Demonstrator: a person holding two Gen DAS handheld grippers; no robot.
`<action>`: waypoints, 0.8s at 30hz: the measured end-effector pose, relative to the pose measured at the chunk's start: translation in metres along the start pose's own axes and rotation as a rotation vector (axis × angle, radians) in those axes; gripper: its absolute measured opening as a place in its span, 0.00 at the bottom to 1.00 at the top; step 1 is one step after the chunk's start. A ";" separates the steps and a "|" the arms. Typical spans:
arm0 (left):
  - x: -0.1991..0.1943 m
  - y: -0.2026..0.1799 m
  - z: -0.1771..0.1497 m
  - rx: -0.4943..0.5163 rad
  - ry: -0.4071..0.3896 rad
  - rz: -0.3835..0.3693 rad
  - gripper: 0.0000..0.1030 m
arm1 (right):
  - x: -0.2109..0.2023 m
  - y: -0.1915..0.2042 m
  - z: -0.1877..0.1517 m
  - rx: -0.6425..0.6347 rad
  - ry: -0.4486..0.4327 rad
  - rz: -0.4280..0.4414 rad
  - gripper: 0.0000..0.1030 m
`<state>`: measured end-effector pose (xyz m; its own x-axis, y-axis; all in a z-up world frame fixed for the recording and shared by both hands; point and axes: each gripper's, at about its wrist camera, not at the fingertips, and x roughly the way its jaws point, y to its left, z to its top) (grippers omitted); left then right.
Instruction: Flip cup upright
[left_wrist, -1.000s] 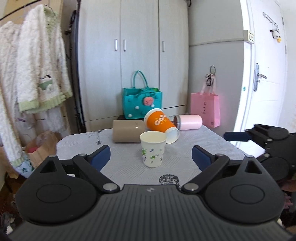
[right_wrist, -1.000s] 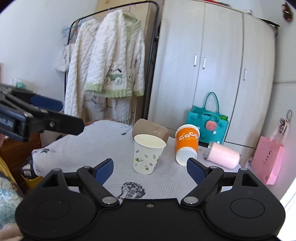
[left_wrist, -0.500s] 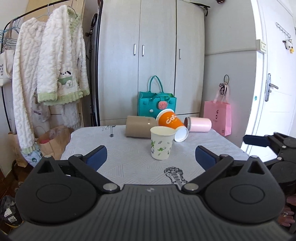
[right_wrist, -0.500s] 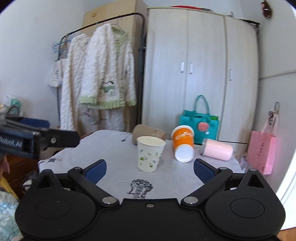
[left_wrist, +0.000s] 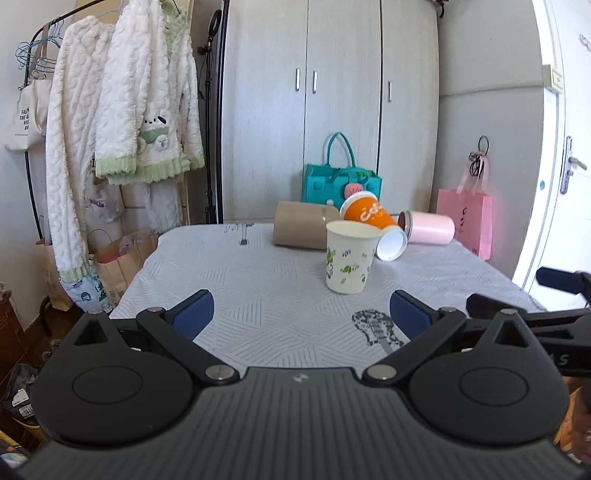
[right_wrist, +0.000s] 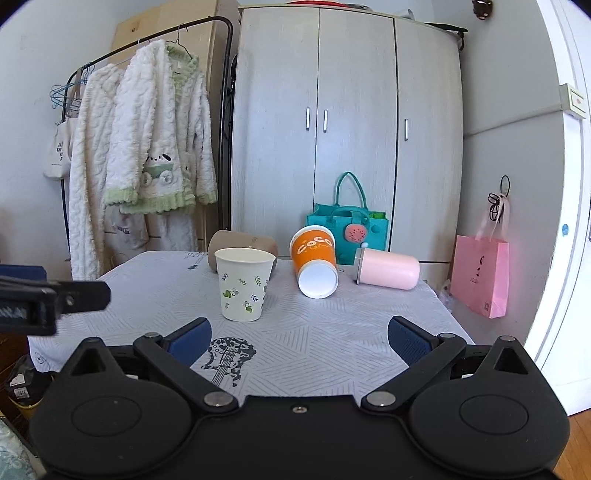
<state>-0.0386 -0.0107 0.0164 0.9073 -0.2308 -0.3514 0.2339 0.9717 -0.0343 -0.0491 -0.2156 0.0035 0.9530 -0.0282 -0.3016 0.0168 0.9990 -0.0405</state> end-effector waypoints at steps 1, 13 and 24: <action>0.002 -0.001 -0.001 0.002 0.007 -0.006 1.00 | 0.000 0.000 -0.001 -0.003 -0.001 -0.003 1.00; 0.008 0.005 -0.011 -0.038 0.025 0.008 1.00 | -0.005 -0.003 -0.005 0.034 -0.010 -0.067 1.00; 0.014 0.002 -0.014 -0.031 0.051 0.083 1.00 | 0.000 -0.006 -0.008 0.073 0.005 -0.137 1.00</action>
<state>-0.0302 -0.0109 -0.0020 0.9042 -0.1475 -0.4010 0.1472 0.9886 -0.0315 -0.0513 -0.2219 -0.0038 0.9389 -0.1640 -0.3025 0.1684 0.9857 -0.0117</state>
